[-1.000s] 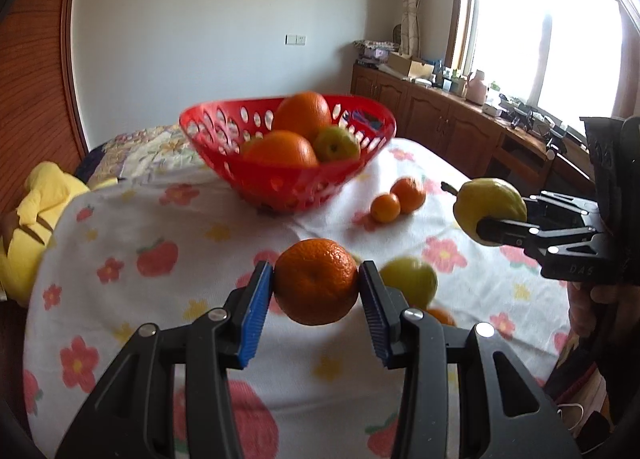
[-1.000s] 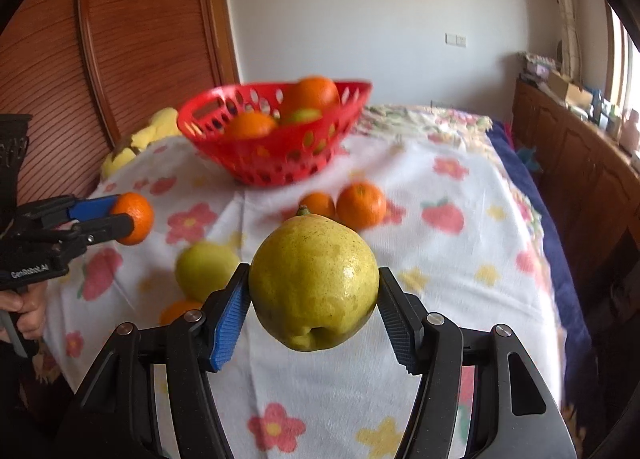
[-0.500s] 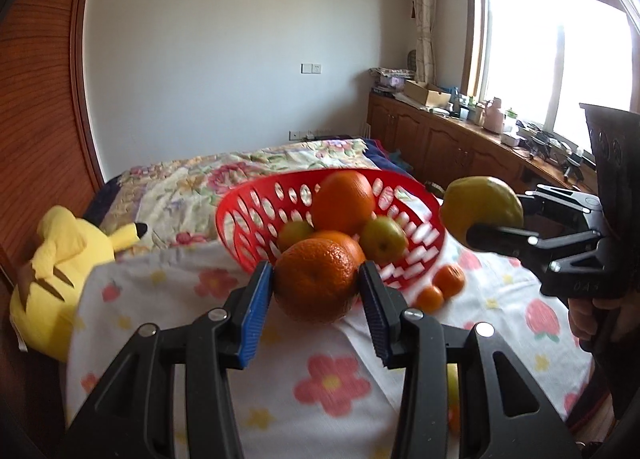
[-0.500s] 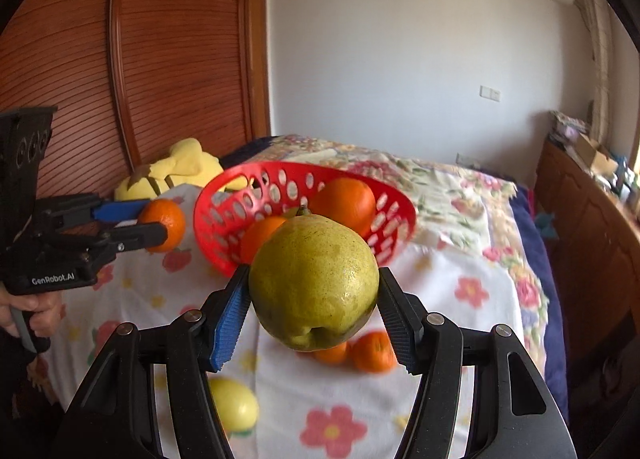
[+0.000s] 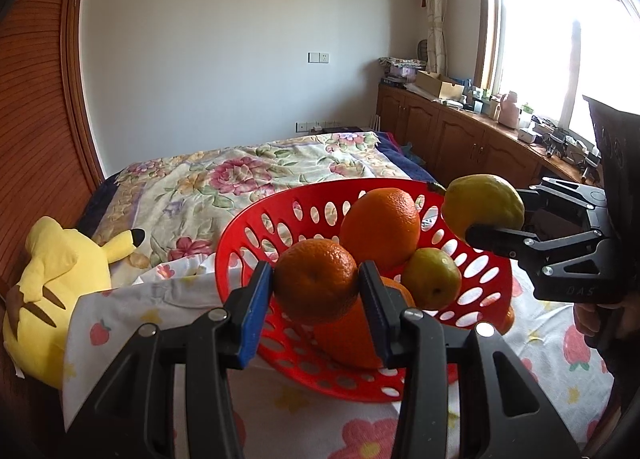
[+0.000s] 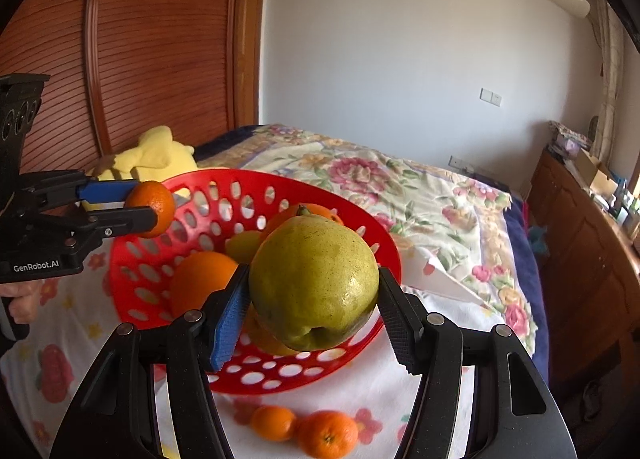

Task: Organize fruits
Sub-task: 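Carry both fruits over the red basket and open both tools to drop them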

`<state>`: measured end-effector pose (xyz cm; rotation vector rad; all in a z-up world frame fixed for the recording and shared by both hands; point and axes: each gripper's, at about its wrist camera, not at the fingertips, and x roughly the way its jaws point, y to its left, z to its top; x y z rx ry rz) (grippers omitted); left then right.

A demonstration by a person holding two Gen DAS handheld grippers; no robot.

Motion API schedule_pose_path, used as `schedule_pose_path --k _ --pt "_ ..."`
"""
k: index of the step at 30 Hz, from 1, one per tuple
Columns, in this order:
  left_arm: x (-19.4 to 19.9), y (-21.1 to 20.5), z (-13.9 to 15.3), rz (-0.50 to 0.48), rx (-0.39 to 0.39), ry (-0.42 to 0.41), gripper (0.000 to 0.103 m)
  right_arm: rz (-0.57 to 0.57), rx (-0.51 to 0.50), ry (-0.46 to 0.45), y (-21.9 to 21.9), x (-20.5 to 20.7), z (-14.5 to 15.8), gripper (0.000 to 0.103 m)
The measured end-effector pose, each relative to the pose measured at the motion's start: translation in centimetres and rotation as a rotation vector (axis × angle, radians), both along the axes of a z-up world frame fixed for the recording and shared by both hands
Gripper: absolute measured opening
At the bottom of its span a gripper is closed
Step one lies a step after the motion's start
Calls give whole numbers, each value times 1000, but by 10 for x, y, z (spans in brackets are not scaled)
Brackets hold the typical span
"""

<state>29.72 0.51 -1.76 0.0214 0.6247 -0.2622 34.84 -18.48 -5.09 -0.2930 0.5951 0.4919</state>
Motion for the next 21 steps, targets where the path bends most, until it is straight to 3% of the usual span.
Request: schedule_pose_path --k 21 --pt "23 -5 -14 13 31 12 43 3 -35 15 4 10 -22 64"
